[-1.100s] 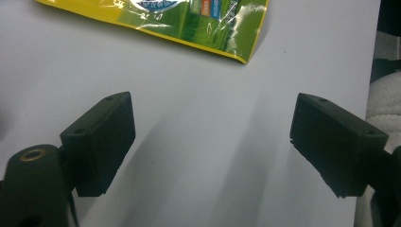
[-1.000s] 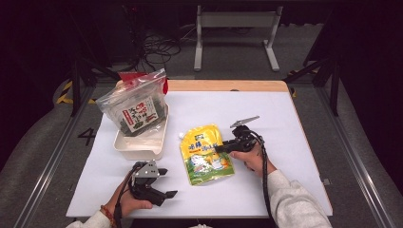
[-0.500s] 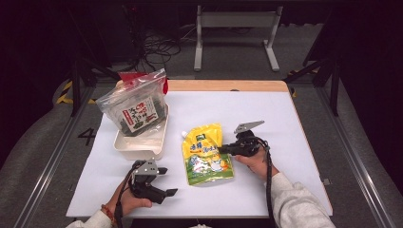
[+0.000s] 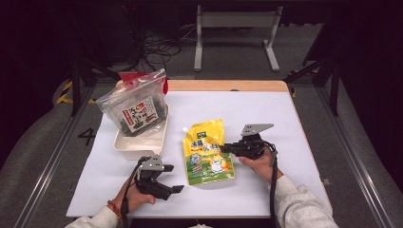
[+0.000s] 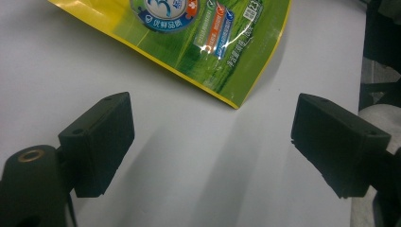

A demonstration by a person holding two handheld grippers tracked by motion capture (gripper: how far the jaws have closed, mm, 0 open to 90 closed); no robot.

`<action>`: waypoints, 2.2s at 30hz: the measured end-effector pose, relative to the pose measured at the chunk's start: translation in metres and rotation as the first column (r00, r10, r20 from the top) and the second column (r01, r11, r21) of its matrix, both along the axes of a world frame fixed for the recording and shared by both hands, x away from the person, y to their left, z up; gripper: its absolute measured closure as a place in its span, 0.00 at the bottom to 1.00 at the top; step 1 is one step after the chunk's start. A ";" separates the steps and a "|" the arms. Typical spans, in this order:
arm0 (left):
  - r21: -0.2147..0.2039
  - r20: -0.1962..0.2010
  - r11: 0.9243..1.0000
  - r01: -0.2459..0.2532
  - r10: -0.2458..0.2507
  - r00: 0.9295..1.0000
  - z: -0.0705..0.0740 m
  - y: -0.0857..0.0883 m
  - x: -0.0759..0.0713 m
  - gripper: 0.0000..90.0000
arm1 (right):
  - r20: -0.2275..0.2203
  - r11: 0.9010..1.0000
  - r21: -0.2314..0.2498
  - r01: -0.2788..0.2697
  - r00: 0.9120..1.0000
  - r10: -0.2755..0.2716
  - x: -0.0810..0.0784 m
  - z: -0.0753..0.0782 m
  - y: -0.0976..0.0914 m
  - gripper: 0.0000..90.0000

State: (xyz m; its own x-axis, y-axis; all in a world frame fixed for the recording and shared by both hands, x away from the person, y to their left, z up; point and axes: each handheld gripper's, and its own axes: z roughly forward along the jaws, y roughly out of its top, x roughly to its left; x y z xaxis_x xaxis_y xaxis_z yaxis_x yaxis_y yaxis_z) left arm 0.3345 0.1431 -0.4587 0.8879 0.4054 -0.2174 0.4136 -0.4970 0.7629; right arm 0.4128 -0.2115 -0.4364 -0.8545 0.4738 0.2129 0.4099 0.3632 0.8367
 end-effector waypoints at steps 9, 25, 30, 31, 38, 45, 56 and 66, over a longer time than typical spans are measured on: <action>0.012 -0.002 1.000 0.016 -0.016 1.000 0.000 -0.008 0.001 0.17 | 0.059 1.000 0.016 -0.017 0.998 0.016 -0.007 0.004 -0.001 0.98; -0.022 -0.003 1.000 0.004 -0.004 1.000 0.007 -0.037 0.013 0.14 | 0.167 0.995 0.066 -0.072 0.984 0.060 -0.022 0.015 -0.005 0.98; -0.021 0.009 1.000 -0.018 0.018 1.000 0.007 -0.043 0.012 0.14 | 0.192 0.992 0.086 -0.088 0.979 0.070 -0.026 0.018 -0.007 0.98; -0.033 0.006 0.999 -0.021 0.021 1.000 0.008 -0.042 0.012 0.14 | 0.206 0.991 0.091 -0.095 0.976 0.074 -0.028 0.019 -0.007 0.98; -0.136 0.005 0.991 -0.009 0.010 1.000 0.017 -0.047 0.020 0.18 | 0.268 0.978 0.128 -0.164 0.955 0.125 -0.041 0.031 -0.002 0.98; -0.237 0.076 0.971 0.002 0.017 0.997 0.034 -0.041 0.028 0.49 | 0.299 0.977 0.130 -0.171 0.946 0.125 -0.044 0.036 0.000 0.98; -0.216 0.227 0.975 0.056 -0.006 0.974 0.054 -0.039 0.019 0.87 | 0.306 0.985 0.109 -0.134 0.947 0.095 -0.046 0.039 0.001 0.83; -0.200 0.325 0.978 0.058 0.011 0.945 0.082 -0.020 0.011 0.88 | 0.286 0.996 0.084 -0.022 0.958 -0.003 -0.051 0.046 -0.021 0.44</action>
State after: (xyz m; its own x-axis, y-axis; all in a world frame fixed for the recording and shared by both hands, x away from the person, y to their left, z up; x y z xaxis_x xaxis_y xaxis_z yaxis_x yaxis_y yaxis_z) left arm 0.3455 0.1233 -0.3763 0.9326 0.3608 0.0070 0.1179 -0.3230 0.9390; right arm 0.3617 -0.2324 -0.3899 -0.8897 0.4565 -0.0017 0.1459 0.2880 0.9465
